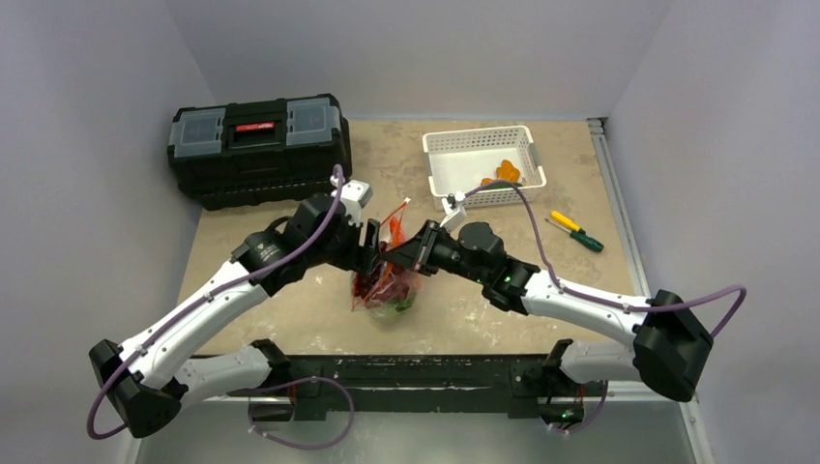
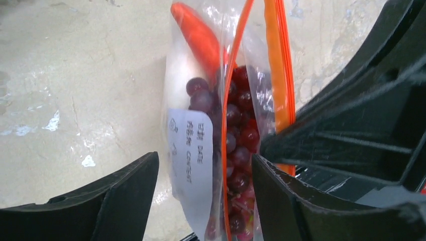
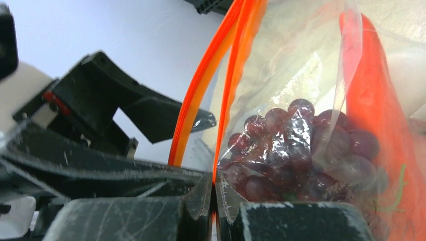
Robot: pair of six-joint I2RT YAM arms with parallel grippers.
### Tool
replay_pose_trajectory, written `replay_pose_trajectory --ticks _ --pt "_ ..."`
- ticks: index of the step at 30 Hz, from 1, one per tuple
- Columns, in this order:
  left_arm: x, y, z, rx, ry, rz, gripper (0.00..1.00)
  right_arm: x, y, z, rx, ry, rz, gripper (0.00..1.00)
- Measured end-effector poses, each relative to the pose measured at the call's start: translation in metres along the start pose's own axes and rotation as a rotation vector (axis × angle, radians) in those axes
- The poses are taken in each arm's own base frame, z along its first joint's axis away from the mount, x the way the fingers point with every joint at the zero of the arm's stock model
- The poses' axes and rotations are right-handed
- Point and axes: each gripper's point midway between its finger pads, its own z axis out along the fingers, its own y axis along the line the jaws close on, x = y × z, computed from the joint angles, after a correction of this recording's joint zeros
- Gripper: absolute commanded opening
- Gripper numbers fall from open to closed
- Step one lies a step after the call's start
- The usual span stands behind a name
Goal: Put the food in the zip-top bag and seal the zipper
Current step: Adjust the zipper food storage bag at the center of the board.
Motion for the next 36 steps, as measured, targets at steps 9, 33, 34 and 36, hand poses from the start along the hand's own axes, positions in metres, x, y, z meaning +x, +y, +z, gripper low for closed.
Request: replay_pose_trajectory --ticks 9,33,34,36 --pt "-0.002 -0.05 -0.028 0.256 -0.068 0.05 0.86 -0.013 0.008 0.004 0.004 -0.045 0.001 0.0" --pt "0.001 -0.016 -0.003 -0.04 -0.043 0.156 0.0 -0.025 0.021 0.006 0.002 -0.06 -0.022 0.46" --pt "0.001 -0.013 -0.002 -0.052 -0.042 0.166 0.0 -0.027 0.019 0.006 0.009 -0.055 -0.045 0.52" --pt "0.002 -0.011 -0.002 -0.06 -0.036 0.195 0.0 -0.039 0.015 0.003 0.019 -0.045 -0.127 0.57"
